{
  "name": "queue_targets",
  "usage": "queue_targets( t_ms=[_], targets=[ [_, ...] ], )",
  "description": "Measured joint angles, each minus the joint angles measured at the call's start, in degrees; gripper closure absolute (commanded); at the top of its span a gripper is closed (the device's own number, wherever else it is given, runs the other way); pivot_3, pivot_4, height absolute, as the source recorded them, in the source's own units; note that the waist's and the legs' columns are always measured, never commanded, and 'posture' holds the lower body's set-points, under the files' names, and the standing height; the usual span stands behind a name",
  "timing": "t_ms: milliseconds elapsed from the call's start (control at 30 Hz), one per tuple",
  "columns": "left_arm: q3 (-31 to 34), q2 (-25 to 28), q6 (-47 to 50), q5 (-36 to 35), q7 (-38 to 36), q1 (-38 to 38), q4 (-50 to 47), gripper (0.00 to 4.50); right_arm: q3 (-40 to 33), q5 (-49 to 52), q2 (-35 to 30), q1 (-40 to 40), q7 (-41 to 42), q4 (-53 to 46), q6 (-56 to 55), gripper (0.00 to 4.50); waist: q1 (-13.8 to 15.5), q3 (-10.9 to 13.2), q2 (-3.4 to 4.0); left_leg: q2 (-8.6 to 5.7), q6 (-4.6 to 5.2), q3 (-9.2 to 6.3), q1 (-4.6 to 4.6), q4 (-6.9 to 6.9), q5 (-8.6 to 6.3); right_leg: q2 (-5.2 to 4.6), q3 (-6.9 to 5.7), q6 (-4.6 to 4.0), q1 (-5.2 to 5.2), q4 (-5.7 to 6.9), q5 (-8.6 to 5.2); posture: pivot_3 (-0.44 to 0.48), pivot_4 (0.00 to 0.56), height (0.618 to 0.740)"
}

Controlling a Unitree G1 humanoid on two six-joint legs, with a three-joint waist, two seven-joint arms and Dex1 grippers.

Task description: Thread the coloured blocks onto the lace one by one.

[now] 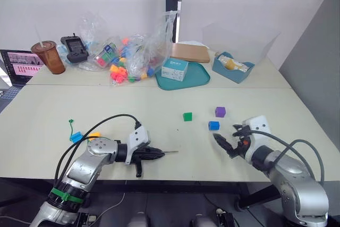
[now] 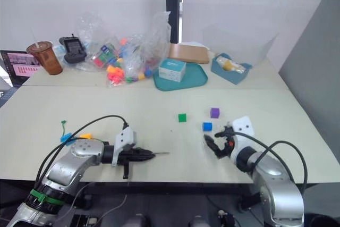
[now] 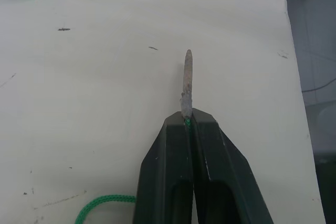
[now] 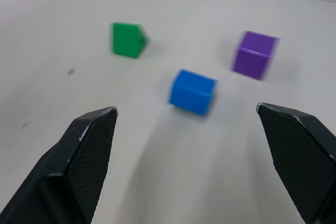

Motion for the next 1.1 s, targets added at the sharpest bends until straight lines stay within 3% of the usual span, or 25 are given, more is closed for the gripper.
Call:
queue_targets(
  t_ms=[400,733,833,1067,1100],
  targets=[
    [0.36,-0.18,0.25,0.1,0.39,1.48,-0.92,4.5,0.28,-3.53,4.0,-27.8,-17.49,30.78,0.91,0.03,-0.38,0.0,0.04,0.0,-0.06,0.05,0.05,-0.25,0.04,-0.01,0.04,-0.02,-0.09,0.01,0.0,0.0,0.15,0.74],
    [0.36,-0.3,0.25,0.16,1.92,1.58,-1.02,4.5,4.95,-5.56,3.18,-32.84,-18.92,44.42,-0.91,0.03,-0.21,-0.01,0.05,0.0,-0.06,0.06,-0.02,-0.27,0.04,-0.02,0.03,-0.02,-0.09,0.07,0.01,0.0,0.15,0.74],
    [0.36,-0.32,0.29,0.15,2.34,1.77,-1.92,4.5,5.4,-5.82,2.28,-34.24,-18.9,46.86,-1.85,0.8,-0.32,-0.01,0.04,0.01,-0.06,0.05,-0.02,-0.27,0.04,-0.02,0.03,-0.02,-0.09,0.06,0.01,0.0,0.15,0.74],
    [0.36,-0.31,0.42,0.14,3.18,2.19,-3.03,4.5,5.48,-5.45,2.23,-34.51,-18.54,49.18,-3.3,3.28,-0.37,-0.01,0.05,0.01,-0.06,0.06,-0.02,-0.27,0.04,-0.02,0.03,-0.02,-0.09,0.05,0.01,0.0,0.15,0.74],
    [0.36,-0.31,0.44,0.14,3.2,2.24,-3.05,4.5,5.4,-5.42,2.23,-34.6,-18.54,49.18,-3.3,3.32,-0.37,-0.01,0.04,0.01,-0.06,0.05,-0.02,-0.28,0.04,-0.02,0.03,-0.02,-0.09,0.05,0.01,0.0,0.15,0.74]
  ],
)
